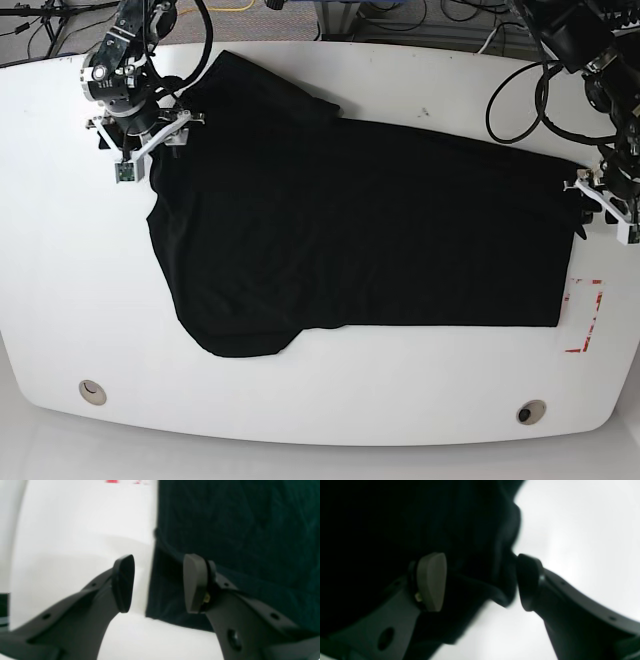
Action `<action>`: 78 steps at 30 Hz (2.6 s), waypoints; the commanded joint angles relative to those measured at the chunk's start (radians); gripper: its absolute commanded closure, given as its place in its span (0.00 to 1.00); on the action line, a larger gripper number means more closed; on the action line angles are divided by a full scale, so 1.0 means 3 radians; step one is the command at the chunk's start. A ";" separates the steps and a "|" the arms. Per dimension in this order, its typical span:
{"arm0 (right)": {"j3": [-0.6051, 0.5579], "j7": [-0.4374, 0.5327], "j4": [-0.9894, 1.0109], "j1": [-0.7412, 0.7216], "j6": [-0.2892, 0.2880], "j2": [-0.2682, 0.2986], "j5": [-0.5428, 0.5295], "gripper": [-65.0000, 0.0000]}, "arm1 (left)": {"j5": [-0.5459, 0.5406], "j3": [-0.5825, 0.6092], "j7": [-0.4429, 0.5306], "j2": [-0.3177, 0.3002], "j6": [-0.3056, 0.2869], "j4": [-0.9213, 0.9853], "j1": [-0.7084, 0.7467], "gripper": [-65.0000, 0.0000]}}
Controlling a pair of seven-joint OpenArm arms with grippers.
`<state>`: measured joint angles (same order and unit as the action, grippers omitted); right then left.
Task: Fold the T-shirt properly
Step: 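Grasp the shirt edge with both grippers at its two corners, then pull the held shirt edge toward the robot with both grippers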
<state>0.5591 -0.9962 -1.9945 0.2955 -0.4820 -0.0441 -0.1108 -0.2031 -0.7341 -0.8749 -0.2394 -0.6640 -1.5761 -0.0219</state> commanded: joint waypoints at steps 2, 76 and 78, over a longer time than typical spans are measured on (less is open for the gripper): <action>0.0113 0.0055 -0.0023 -0.0011 -0.0002 -0.0040 -0.0037 0.35 | -0.0036 -0.0015 0.0039 -0.0059 -0.0009 -0.0083 -0.0052 0.54; 0.0190 0.0203 0.0544 0.0015 -0.0145 0.0840 -0.0533 0.22 | -0.0041 0.0164 -0.0073 0.0228 -0.0009 -0.0319 0.0582 0.54; 0.0190 0.0168 0.0416 0.0015 -0.0150 0.0784 -0.0533 0.22 | -0.0041 0.0164 -0.0073 0.0228 -0.0009 -0.0406 0.0587 0.54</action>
<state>0.6109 -0.9535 -1.8187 0.3031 -0.5240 0.1921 -0.2630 -0.2035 -0.6815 -0.9127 -0.1555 -0.6651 -1.6524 0.1635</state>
